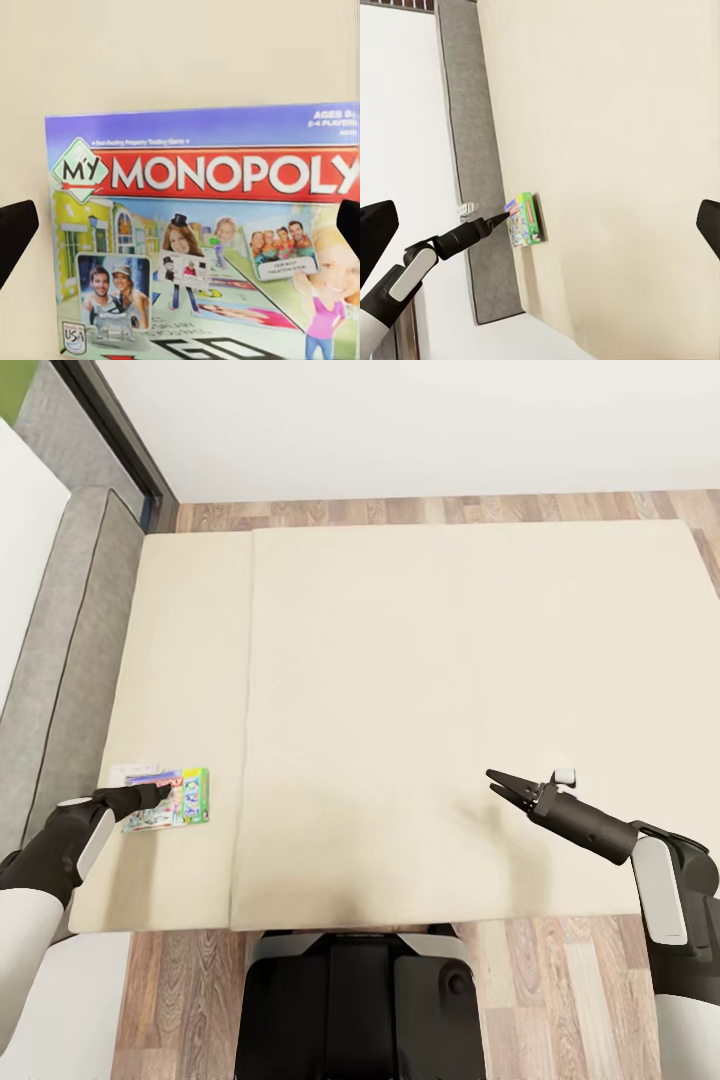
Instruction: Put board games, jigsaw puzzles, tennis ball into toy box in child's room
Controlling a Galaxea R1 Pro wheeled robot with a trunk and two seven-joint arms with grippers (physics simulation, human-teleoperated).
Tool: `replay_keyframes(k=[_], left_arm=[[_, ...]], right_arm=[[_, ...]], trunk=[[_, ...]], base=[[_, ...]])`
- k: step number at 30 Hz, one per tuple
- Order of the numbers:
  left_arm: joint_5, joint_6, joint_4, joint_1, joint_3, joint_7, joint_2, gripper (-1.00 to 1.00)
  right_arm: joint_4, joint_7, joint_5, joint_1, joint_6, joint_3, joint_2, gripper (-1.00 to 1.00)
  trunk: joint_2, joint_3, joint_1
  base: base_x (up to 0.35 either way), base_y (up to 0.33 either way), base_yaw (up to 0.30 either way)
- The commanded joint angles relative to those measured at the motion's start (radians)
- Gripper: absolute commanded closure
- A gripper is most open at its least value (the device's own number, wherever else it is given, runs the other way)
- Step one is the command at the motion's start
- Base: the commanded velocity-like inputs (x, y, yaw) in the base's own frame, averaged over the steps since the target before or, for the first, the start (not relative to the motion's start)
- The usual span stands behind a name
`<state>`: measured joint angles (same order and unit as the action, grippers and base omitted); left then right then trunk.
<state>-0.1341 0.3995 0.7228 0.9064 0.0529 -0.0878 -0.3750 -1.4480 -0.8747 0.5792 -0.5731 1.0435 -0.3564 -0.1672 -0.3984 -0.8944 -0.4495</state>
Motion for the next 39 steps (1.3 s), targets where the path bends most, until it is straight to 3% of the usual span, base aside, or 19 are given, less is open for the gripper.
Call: replay_keyframes(k=[1,19,39], left_arm=[[-0.009,0.007,0.001,0.000,0.002,-0.008,0.000,-1.00],[-0.007,0.007,0.001,0.000,0.002,-0.052,-0.003,-1.00],[-0.009,0.006,0.001,0.000,0.002,-0.056,-0.033,-1.00]], right_arm=[[0.000,-0.006,-0.004,-0.001,0.004,-0.001,0.000,-1.00],[-0.001,-0.007,-0.005,-0.001,0.004,-0.001,0.001,-1.00],[-0.002,-0.007,-0.006,-0.001,0.004,-0.001,0.005,-1.00]], trunk=[[-0.002,-0.003,-0.001],[-0.002,-0.030,-0.001],[-0.002,-0.034,-0.001]], base=[[0.000,0.000,0.000],[0.000,0.000,0.000],[0.000,0.000,0.000]])
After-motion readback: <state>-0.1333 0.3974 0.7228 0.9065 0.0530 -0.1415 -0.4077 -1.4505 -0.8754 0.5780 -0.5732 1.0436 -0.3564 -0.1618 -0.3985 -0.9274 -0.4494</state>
